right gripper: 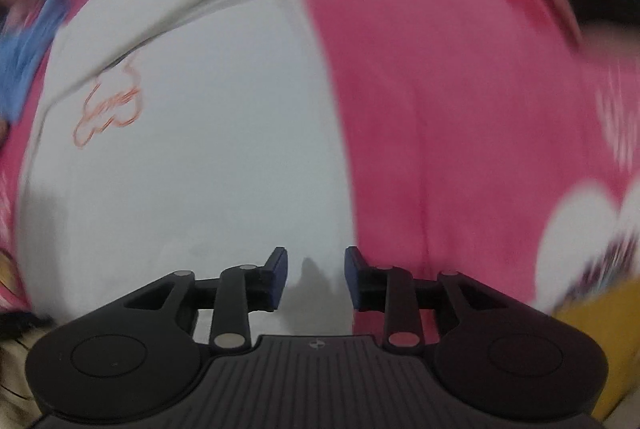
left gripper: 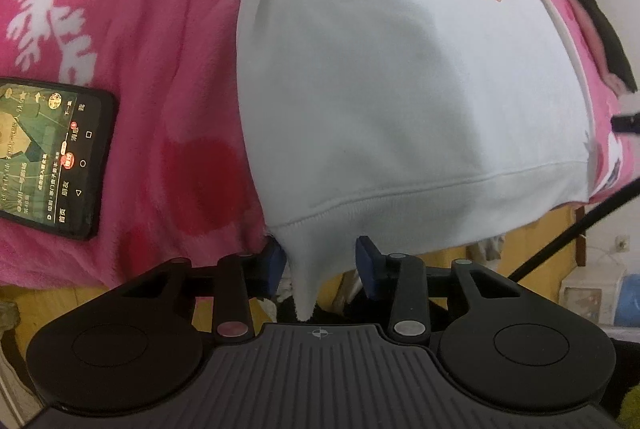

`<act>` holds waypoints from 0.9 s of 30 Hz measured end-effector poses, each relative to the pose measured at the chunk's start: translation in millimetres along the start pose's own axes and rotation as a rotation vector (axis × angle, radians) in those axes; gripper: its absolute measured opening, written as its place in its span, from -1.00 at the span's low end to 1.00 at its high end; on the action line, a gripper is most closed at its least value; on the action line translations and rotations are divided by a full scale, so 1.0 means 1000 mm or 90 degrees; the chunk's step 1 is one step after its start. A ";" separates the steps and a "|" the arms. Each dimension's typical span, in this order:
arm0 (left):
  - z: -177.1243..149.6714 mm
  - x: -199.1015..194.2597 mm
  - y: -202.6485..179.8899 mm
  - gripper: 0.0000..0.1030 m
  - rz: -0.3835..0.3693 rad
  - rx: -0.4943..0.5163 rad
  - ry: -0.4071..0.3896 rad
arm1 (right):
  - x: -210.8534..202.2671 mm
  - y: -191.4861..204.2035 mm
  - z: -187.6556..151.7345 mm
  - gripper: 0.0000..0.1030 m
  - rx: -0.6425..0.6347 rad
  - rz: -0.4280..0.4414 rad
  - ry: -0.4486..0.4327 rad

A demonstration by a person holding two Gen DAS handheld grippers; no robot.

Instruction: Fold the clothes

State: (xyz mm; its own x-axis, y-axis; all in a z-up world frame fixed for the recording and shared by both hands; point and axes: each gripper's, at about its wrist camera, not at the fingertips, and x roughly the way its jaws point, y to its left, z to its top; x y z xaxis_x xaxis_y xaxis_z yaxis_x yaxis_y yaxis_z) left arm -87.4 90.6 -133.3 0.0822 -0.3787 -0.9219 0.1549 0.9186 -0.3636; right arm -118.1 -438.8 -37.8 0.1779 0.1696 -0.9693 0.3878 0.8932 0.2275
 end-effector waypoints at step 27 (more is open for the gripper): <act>0.003 -0.038 -0.018 -0.93 -0.022 0.062 0.000 | 0.011 -0.025 -0.063 -0.96 0.077 0.163 0.064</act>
State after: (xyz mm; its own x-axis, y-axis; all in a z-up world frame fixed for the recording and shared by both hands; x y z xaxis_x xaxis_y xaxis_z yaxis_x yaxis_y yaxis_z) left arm -90.8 87.6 -91.6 0.0744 -0.4098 -0.9091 0.2523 0.8897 -0.3805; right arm -182.8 -433.4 -59.9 0.1953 0.4284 -0.8823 0.4487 0.7609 0.4687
